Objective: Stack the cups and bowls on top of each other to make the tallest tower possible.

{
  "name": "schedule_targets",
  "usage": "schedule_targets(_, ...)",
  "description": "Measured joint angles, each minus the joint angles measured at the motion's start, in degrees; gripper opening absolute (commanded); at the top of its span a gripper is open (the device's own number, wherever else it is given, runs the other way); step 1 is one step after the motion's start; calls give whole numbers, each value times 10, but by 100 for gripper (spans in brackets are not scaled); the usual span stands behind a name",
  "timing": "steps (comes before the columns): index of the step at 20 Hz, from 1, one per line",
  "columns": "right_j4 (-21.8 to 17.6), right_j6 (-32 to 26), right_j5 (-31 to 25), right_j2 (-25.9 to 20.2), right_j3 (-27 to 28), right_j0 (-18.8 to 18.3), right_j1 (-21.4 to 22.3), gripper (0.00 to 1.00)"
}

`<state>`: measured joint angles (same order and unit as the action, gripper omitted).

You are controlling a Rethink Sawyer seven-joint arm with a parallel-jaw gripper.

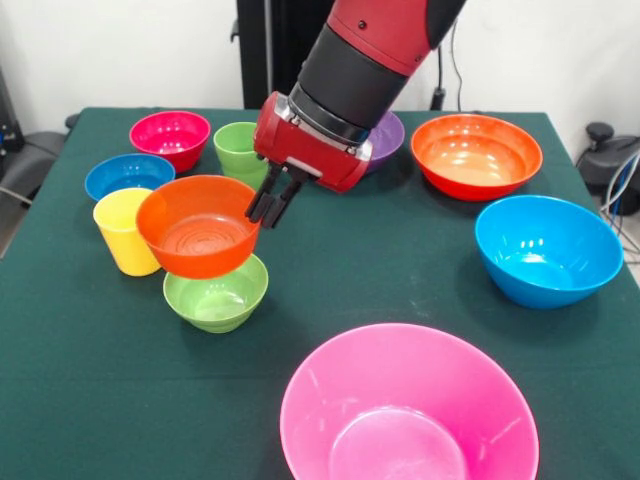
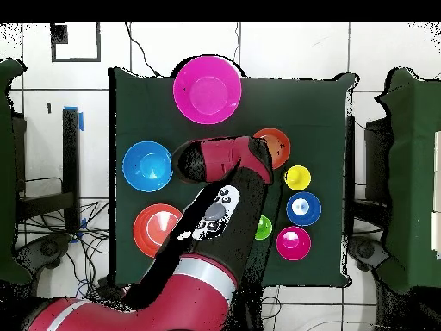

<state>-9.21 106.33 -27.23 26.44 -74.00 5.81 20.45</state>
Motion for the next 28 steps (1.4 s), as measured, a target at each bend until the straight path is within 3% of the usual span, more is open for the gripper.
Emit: schedule_targets(28,-14,0,0,0,1,-1,-75,0)
